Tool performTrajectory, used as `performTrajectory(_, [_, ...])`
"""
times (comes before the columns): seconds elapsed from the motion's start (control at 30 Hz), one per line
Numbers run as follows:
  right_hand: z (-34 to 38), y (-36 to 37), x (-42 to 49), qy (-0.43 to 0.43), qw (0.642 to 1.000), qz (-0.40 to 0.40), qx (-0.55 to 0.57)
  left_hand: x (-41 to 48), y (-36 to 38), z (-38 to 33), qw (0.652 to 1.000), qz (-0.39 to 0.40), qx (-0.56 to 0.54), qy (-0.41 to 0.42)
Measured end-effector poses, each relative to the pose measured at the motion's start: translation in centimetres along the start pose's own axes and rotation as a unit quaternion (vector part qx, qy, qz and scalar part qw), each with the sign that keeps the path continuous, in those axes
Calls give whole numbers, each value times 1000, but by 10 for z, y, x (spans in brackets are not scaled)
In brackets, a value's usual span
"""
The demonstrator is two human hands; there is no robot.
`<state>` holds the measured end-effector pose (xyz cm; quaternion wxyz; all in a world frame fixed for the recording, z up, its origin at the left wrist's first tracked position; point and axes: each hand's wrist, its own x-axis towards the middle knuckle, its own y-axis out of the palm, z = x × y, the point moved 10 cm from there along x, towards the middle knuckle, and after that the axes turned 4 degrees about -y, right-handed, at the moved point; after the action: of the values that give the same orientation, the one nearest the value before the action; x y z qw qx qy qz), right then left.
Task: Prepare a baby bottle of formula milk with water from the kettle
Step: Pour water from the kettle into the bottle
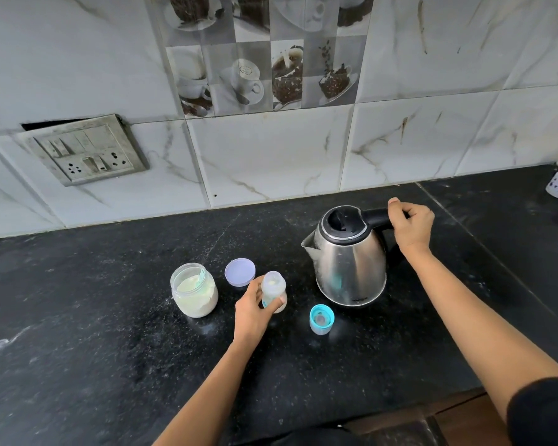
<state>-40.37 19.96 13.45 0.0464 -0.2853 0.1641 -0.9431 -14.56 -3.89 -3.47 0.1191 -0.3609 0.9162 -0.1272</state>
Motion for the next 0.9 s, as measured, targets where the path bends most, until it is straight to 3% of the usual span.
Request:
performTrajectory(0.33, [-57,-26,-11,68,995,-26,69,-5,1,-1,1000,-13,16,-8])
performTrajectory(0.57, [-57,-27,-19,93,995,-7,29,-7,2,-5,999,-14,45,-15])
performTrajectory(0.63, [-43,-38,-29,40,997,-46,-56,-8,2,-5,999,-16,48,-17])
performTrajectory(0.73, [18,-44,-72,-158,974,-107,-122,-9,2,-5,998,-20,51,-18])
performTrajectory(0.8, [54,-18,-111,-277,959,-14,-62,-9,3,-4,998,-22,51,-18])
performTrajectory(0.9, [71,50,-166,-328,902,276,-48,-8,3,-4,998,-29,56,-11])
